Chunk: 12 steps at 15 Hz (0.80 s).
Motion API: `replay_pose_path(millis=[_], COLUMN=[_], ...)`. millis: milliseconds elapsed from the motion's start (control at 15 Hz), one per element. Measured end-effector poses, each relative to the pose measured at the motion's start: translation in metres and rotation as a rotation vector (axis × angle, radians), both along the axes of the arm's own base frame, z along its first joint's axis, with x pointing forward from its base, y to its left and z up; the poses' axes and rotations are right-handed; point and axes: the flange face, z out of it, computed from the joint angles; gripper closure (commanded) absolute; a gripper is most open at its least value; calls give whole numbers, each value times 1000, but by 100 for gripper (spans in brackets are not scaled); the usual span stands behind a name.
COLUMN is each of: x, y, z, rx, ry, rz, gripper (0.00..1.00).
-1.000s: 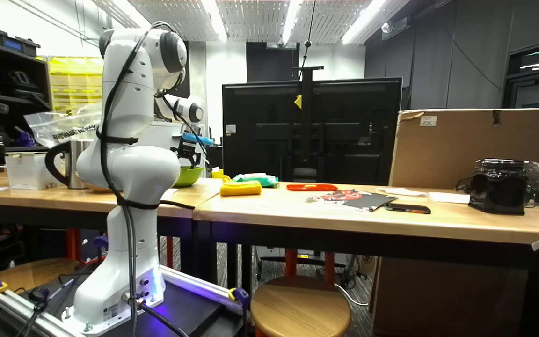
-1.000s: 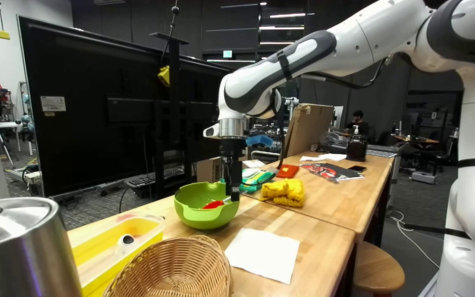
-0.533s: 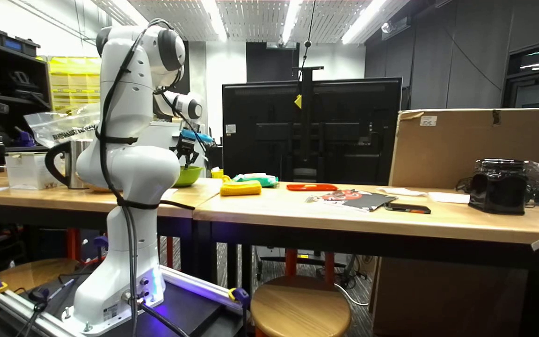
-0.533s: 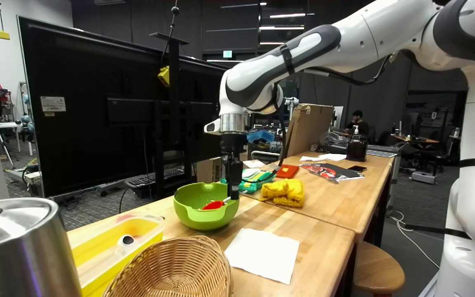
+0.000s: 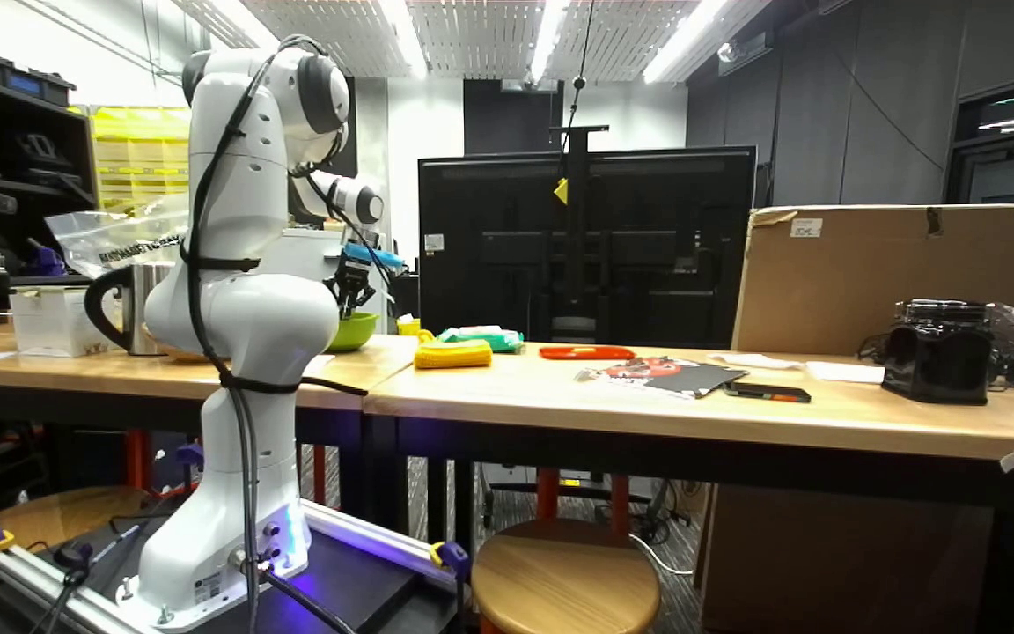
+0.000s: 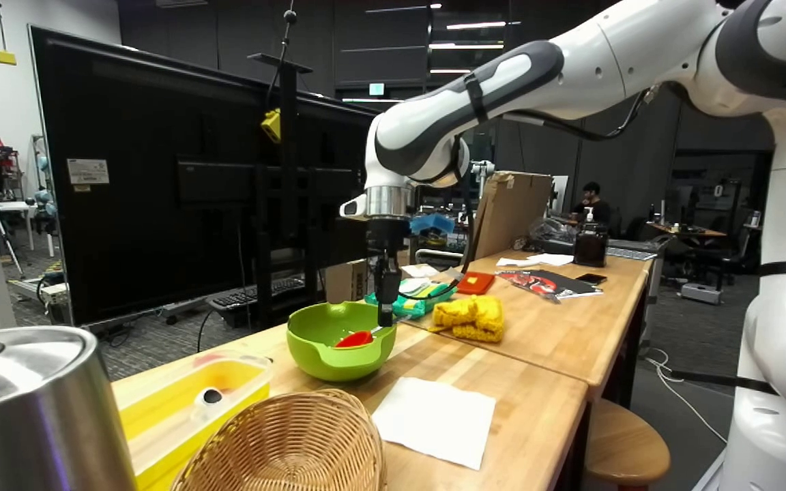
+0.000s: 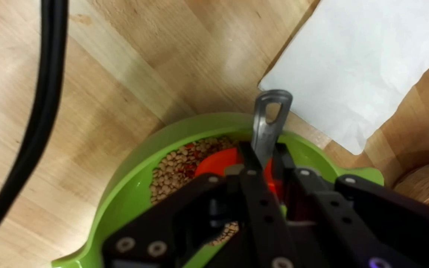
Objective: Remove the orange pot from the green bowl and put it on the table
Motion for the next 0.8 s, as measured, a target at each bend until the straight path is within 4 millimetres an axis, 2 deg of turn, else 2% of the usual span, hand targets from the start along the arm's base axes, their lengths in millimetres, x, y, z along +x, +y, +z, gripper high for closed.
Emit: replay_pose_path(millis=[800], x=[7], y=[-4], z=[5], rx=[9], ry=[-26], rz=[-33], gripper=[97])
